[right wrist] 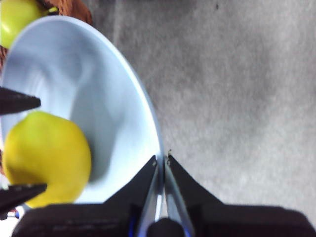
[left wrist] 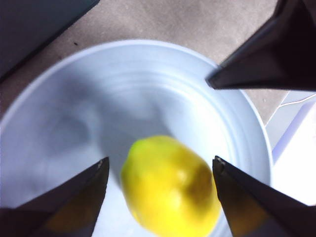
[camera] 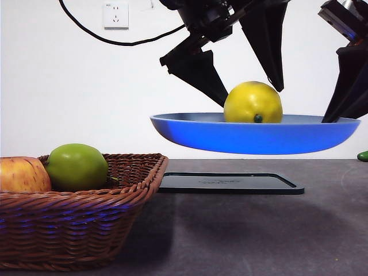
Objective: Take the lemon from the basket,put the lemon in the plate,hand out the plate
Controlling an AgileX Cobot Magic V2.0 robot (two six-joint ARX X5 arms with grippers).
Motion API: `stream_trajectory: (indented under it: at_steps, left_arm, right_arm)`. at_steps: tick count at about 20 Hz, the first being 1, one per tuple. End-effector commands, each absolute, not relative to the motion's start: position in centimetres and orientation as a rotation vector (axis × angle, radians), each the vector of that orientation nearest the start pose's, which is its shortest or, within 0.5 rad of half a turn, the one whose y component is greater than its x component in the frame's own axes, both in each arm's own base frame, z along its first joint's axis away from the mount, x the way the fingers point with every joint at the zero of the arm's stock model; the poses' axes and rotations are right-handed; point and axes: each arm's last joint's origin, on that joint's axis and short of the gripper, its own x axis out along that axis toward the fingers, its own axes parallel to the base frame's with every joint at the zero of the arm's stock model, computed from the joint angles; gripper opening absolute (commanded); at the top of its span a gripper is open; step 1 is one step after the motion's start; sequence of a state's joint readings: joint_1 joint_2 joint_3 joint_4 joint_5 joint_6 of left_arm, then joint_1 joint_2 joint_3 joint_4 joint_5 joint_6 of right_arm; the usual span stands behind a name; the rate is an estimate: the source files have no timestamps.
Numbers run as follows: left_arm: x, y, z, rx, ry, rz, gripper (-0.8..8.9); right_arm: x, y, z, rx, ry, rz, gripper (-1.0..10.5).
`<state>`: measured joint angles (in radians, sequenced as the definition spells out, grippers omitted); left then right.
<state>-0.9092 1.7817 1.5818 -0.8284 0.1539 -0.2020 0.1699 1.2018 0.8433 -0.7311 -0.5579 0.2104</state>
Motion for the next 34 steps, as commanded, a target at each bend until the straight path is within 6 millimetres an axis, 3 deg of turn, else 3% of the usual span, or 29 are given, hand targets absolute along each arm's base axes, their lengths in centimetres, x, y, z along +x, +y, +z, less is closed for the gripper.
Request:
stream_trajectory:
  at_steps: [1,7,11,15,19,24,28,34]
  left_arm:
    - [22.9,-29.3,31.0,0.217,1.041,-0.868,3.63]
    - [21.6,-25.1,38.5,0.216,0.926,-0.877,3.62]
    - [19.2,-22.0,43.1,0.205,0.823,-0.897,3.62]
    - [16.4,-19.0,46.0,0.177,0.751,-0.924,3.62]
    - [14.4,-16.8,47.1,0.173,0.738,-0.928,3.62]
    - [14.0,-16.4,47.0,0.184,0.766,-0.922,3.62]
    - [14.1,-16.5,47.1,0.178,0.748,-0.923,3.62]
    - [14.4,-16.8,47.0,0.189,0.752,-0.924,3.61]
  right_arm:
    - [22.0,5.3,24.1,0.433,1.133,0.535,0.0]
    - [25.0,4.6,23.5,0.480,1.159,0.470,0.0]
    - [28.8,4.0,23.6,0.495,1.151,0.431,0.0]
    - [33.0,3.5,23.6,0.470,1.124,0.356,0.0]
    - [37.0,2.7,22.5,0.510,1.135,0.315,0.0]
    - [40.9,2.4,19.5,0.550,1.186,0.283,0.0]
    - [41.8,2.5,17.8,0.549,1.197,0.275,0.0]
    - [41.8,2.1,18.0,0.533,1.183,0.289,1.8]
